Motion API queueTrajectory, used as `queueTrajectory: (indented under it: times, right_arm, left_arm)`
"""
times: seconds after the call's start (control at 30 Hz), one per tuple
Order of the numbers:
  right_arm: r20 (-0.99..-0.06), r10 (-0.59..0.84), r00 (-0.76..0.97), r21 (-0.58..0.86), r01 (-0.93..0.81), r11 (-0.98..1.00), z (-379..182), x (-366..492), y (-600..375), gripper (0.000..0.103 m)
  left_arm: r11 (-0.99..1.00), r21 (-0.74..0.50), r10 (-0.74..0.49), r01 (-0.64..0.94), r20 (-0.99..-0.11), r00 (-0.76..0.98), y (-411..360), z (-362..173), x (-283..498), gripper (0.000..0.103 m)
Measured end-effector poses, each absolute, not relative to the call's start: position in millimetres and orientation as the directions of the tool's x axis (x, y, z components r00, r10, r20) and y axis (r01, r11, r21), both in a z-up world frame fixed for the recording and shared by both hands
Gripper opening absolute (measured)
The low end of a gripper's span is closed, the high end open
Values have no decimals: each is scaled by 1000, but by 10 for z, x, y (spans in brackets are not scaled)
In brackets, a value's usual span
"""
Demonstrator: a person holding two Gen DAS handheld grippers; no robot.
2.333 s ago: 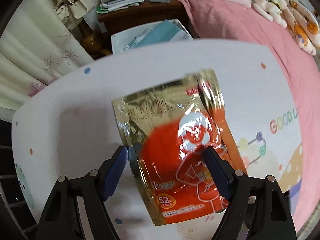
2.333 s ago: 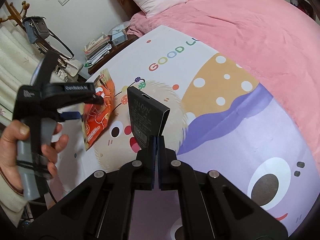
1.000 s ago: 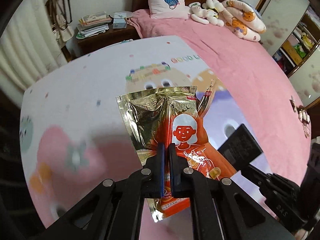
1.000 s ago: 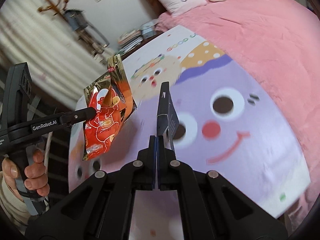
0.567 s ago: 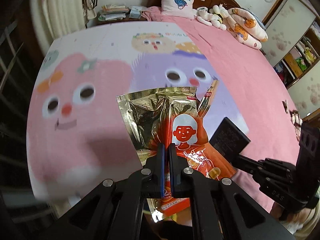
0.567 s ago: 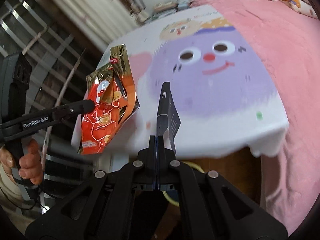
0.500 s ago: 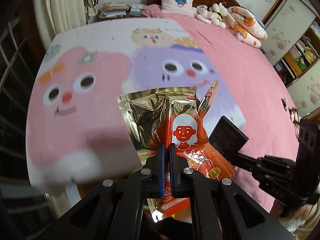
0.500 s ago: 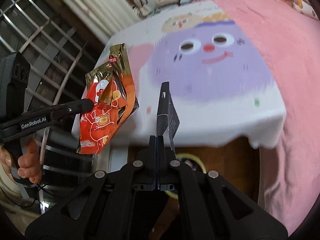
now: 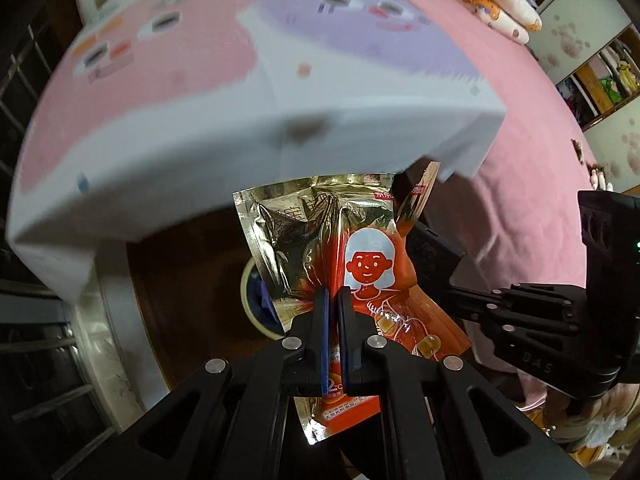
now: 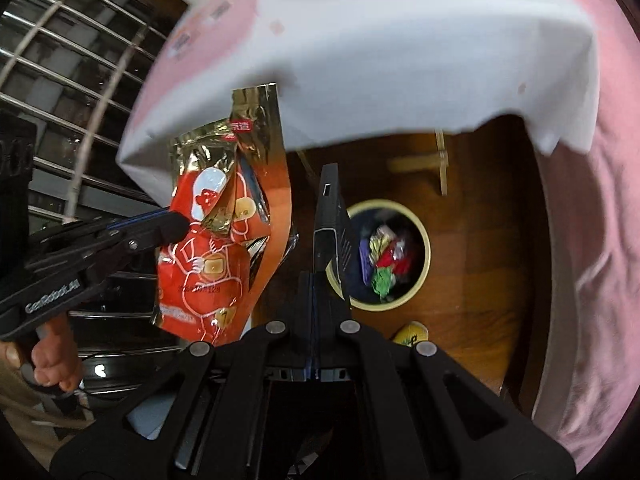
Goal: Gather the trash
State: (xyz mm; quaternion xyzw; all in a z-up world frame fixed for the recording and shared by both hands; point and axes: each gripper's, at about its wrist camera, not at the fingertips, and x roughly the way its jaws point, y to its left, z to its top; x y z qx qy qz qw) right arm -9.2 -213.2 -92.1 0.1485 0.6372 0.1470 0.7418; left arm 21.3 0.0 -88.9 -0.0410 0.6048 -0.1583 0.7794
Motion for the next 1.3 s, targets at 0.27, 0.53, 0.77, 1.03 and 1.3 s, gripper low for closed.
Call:
queueTrajectory:
  times: [0.27,0.53,0.77,1.03,1.3]
  right_arm:
    - [-935,342,94,348,52,936,-2457,-228,-2071,0]
    - [-949,310,52,313,71,947,-3670,-255,-2072,0]
    - [-963,270,6,270,58,961,-4269,-49,-2006,0]
    - [-960,275,44,277,33,960,-4074,35,-1948,48]
    - [-960,269,82,271,15,962,-3558,101,-1883,49]
  left_arm:
    - [949,-270,-295,165,-943,156,44,-2332,165,4]
    - [951,-246,-273,185,-953,133,-87,-3641,219,8]
    - [963,-216,-235,164,-967,103,-89,-4238,303,51]
    - [978,-185,-197,94,-970,144,16,-4238,454,86]
    - [982,-176,-185,64,-966,179,162,-3715,511,86]
